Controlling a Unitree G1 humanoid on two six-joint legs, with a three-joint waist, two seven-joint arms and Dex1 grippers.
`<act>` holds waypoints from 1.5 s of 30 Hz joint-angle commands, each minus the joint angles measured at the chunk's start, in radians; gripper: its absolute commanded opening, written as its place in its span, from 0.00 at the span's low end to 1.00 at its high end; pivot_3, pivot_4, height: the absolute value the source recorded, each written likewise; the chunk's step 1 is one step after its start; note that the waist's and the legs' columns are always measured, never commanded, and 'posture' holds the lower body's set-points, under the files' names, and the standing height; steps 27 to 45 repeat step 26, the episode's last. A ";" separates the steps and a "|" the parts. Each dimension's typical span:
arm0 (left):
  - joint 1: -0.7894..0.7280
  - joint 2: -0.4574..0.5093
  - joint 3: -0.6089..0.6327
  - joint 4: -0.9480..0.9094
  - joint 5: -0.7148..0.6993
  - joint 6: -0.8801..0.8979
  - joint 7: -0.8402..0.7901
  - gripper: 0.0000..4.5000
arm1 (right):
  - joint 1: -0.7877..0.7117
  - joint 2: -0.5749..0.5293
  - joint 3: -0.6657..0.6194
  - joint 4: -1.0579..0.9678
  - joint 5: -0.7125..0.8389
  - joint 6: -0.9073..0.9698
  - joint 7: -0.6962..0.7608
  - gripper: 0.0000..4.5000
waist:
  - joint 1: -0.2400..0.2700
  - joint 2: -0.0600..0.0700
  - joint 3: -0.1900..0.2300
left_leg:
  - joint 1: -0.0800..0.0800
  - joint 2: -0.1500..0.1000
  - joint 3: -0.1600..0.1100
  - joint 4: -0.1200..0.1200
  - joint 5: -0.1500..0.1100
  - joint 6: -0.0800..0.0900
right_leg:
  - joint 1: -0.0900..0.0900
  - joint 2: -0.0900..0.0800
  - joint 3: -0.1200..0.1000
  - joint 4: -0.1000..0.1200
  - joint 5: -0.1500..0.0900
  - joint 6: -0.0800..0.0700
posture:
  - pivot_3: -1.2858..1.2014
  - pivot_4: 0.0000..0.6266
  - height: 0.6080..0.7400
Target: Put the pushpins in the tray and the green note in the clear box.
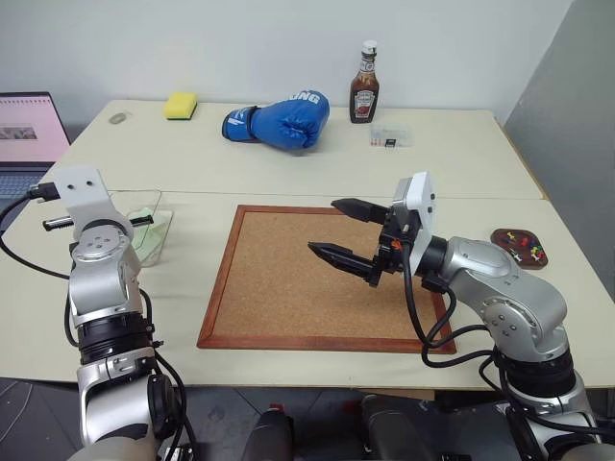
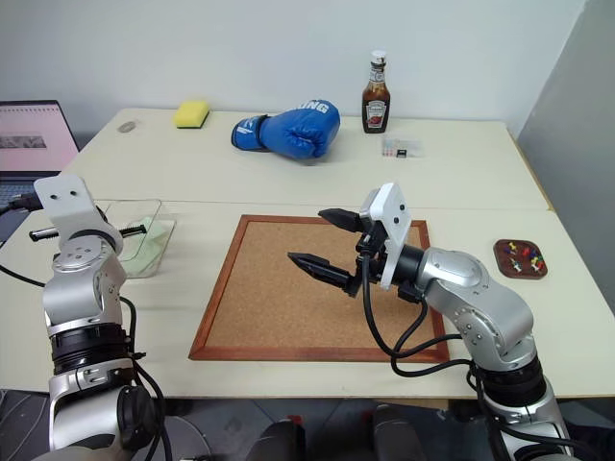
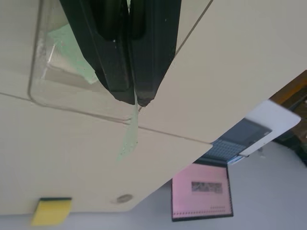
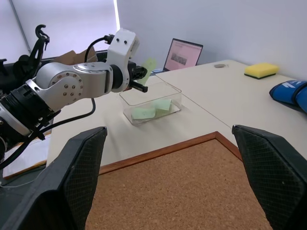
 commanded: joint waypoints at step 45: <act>0.312 -0.221 -0.422 -0.522 -0.065 -0.098 -0.282 0.89 | 0.255 0.057 -0.022 0.014 -0.461 -0.137 -0.454 1.00 | -0.003 -0.001 0.000 | -0.001 0.000 0.002 -0.002 0.000 -0.002 | -0.002 -0.001 0.002 -0.002 0.000 0.000 | 0.52 0.24 1.00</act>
